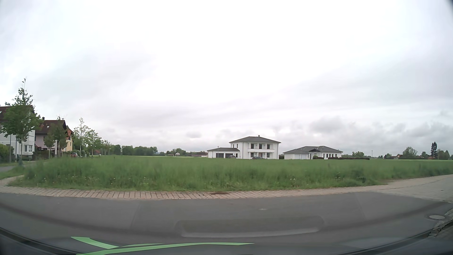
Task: Follow the waypoints while adhering to traffic rules and regulations
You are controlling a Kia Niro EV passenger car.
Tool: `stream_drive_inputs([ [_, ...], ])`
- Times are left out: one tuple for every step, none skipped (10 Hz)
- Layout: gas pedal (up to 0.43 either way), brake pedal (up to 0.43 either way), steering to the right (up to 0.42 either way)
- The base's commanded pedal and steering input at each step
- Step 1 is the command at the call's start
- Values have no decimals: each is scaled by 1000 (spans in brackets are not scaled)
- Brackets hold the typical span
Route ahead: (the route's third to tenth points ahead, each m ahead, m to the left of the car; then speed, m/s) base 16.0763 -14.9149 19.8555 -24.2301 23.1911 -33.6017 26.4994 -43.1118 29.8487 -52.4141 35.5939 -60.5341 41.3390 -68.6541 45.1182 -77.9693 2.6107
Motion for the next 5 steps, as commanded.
stream_drive_inputs([
  [59,0,382],
  [67,0,404],
  [67,0,420],
  [67,0,431],
  [79,0,434],
])
